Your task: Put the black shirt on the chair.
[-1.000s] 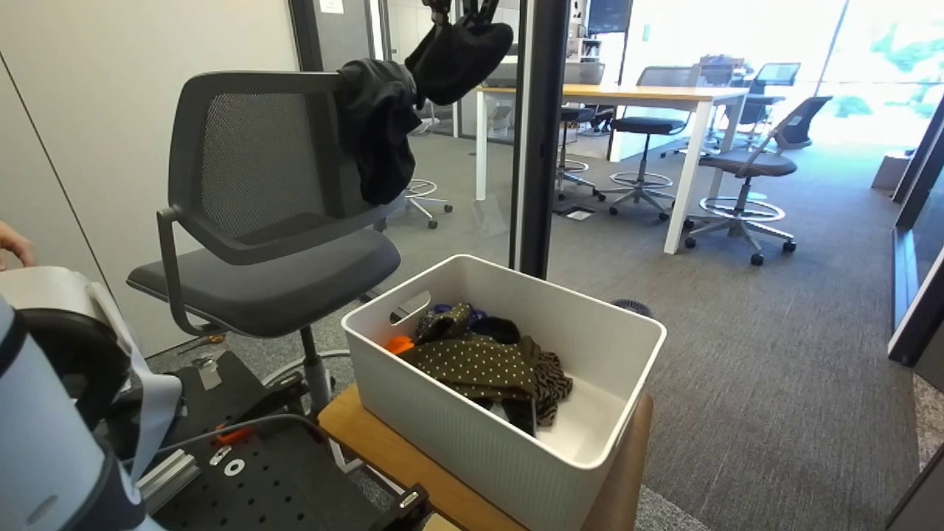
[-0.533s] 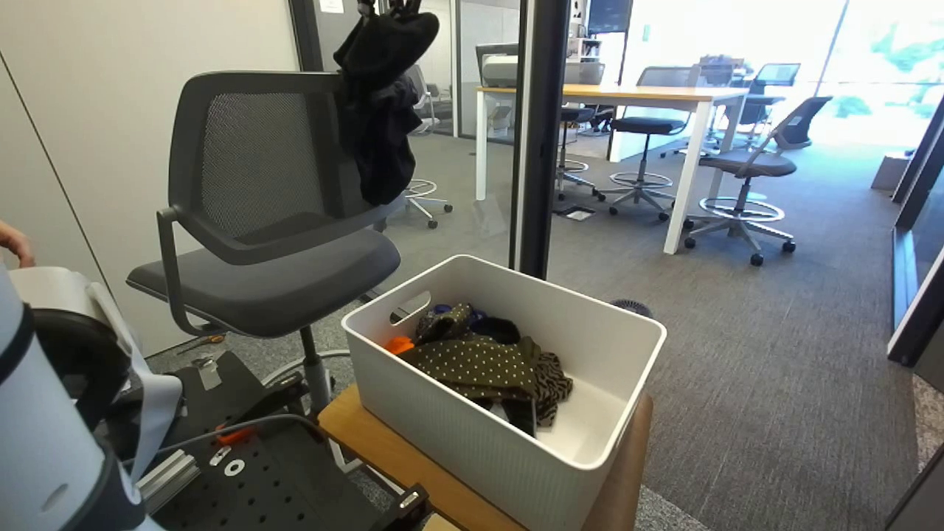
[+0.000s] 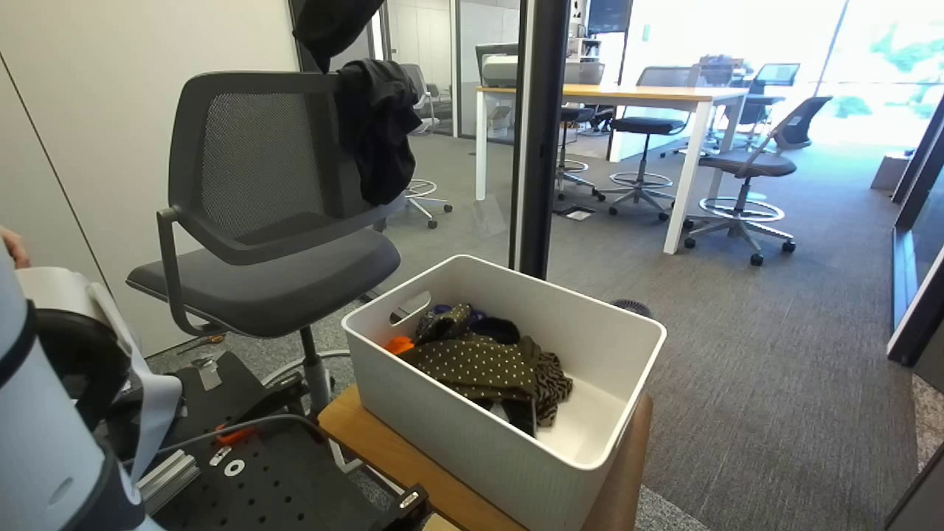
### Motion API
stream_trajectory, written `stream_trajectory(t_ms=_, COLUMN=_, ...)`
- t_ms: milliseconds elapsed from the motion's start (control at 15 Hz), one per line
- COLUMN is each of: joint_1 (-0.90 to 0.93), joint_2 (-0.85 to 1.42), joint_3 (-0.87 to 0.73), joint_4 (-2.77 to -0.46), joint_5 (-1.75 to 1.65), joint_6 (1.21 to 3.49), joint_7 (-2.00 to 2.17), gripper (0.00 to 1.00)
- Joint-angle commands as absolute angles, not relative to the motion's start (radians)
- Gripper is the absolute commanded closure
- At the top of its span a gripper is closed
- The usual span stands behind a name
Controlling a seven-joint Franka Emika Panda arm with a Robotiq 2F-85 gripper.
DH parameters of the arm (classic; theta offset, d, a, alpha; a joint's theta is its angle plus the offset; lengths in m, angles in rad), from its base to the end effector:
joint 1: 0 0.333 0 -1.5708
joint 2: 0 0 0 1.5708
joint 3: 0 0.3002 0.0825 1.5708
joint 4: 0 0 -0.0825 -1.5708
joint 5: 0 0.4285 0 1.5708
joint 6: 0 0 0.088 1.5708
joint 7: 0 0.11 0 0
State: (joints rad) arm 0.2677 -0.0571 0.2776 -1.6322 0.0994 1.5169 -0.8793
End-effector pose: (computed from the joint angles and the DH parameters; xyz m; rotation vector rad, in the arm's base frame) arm 0.4846 0.3119 0.6022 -2.3056 -1.9939 0.0695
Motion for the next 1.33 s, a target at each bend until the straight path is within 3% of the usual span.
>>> stream_trajectory(t_ms=0, joint_1=0.288, joint_2=-0.097, joint_3=0.289, joint_4=-1.619, joint_5=0.08, joint_6=1.5, joint_7=-0.856, gripper=0.93)
stream_trajectory(t_ms=1267, joint_1=0.253, joint_2=0.027, joint_3=0.249, joint_4=-1.601, joint_5=0.282, joint_6=1.48, joint_7=-1.033, gripper=0.93)
